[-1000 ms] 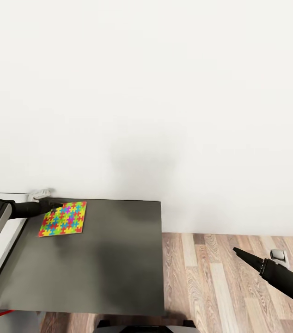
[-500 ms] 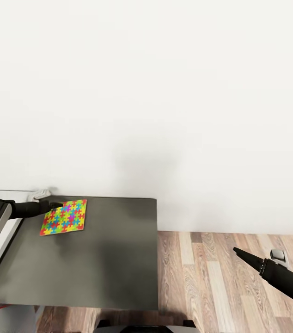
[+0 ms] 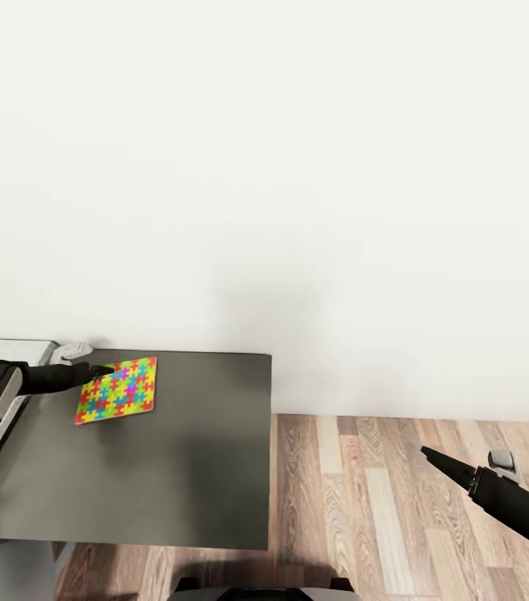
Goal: Put all the toys in the child's room - the three board games (two on the bed and one on the table), the two jigsaw puzzles on the table, and the tennis ball on the table - inside the toy box on the table in the child's room.
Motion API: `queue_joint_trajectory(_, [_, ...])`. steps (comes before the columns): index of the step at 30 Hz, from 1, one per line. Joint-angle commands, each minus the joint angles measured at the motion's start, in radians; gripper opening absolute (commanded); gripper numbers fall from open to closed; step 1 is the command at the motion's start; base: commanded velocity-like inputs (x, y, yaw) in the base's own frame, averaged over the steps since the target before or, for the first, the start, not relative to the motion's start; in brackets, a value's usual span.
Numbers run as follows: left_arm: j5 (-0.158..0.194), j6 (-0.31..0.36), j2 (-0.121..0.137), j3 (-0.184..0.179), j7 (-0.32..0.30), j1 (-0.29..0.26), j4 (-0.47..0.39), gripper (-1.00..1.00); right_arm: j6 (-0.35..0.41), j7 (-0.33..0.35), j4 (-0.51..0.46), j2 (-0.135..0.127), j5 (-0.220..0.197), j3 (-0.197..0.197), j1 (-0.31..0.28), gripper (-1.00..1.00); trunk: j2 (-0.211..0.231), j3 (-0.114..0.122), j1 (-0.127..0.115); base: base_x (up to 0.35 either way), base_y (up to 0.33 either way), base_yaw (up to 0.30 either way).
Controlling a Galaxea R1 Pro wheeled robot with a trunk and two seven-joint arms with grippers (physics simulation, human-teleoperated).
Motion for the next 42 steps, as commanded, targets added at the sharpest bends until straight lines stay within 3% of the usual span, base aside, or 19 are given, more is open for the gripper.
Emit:
queue_joint_trajectory(1, [-0.008, 0.007, -0.001, 0.007, -0.007, -0.001, -0.001, 1.0, 0.004, 0.004, 0.0, 0.0, 0.001, -0.001, -0.001, 1.0, -0.002, -0.001, 0.001, -0.004, -0.218, 0.0])
queue_joint_trajectory(42, [-0.007, 0.009, -0.003, 0.008, -0.007, -0.001, -0.006, 1.0, 0.004, 0.004, 0.0, 0.0, 0.001, -0.001, -0.001, 1.0, -0.002, -0.001, 0.001, -0.012, -0.132, 0.0])
